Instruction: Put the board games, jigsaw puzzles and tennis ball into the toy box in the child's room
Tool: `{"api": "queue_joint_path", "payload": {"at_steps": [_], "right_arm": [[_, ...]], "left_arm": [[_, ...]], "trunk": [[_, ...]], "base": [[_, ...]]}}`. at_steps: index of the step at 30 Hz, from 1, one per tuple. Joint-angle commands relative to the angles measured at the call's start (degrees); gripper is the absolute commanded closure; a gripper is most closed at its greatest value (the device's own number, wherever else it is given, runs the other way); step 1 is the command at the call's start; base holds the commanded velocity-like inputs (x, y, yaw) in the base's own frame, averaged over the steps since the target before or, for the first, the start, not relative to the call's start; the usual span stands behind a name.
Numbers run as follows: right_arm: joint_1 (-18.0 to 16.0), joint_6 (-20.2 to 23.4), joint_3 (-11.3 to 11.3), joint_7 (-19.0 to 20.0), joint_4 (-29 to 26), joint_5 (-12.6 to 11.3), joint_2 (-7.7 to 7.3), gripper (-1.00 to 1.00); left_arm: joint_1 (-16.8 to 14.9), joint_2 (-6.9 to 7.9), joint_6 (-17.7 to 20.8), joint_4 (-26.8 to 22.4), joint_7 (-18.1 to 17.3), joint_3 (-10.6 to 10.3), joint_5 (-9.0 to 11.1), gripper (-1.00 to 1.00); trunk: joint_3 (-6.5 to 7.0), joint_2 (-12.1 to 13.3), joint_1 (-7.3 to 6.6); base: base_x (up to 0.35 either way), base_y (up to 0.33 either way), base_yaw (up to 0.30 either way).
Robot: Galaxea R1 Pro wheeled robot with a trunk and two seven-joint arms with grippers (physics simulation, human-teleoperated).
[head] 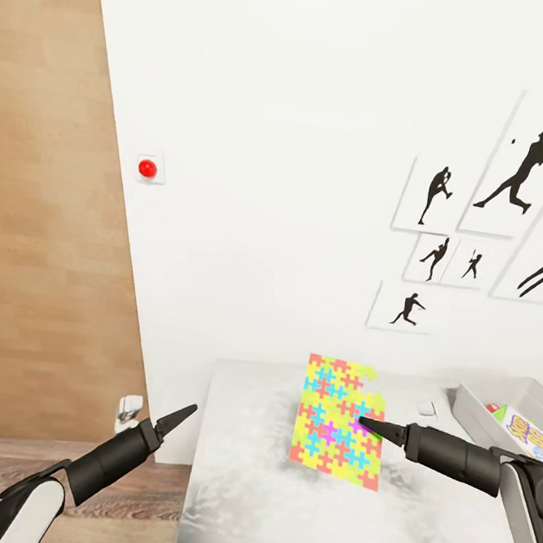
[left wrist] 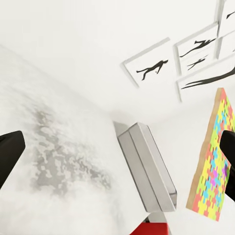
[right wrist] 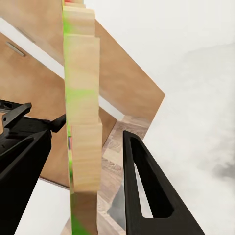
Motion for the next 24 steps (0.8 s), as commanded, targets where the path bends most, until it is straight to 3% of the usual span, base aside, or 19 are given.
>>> {"api": "queue_joint_path", "payload": {"at_steps": [1,9,24], "right_arm": [[-0.1,0.3,0.0,0.4,0.0,0.0,-0.01,1.0],[-0.1,0.3,0.0,0.3,0.0,0.1,0.02,1.0],[-0.1,0.3,0.0,0.4,-0.1,0.1,-0.01,1.0]], "left_arm": [[-0.1,-0.06,0.4,0.0,-0.1,0.1,0.2,-1.0],[-0.1,-0.09,0.1,0.0,0.0,0.1,0.1,-1.0],[-0.1,-0.09,-0.1,-0.1,-0.3,0.1,0.2,-1.0]], "trunk": [[-0.12,-0.1,0.04],[-0.01,-0.1,0.04],[0.26,-0.1,0.04]], "base": [[0.0,0.0,0.0],[0.0,-0.062,-0.03],[0.0,-0.264,-0.045]]}}
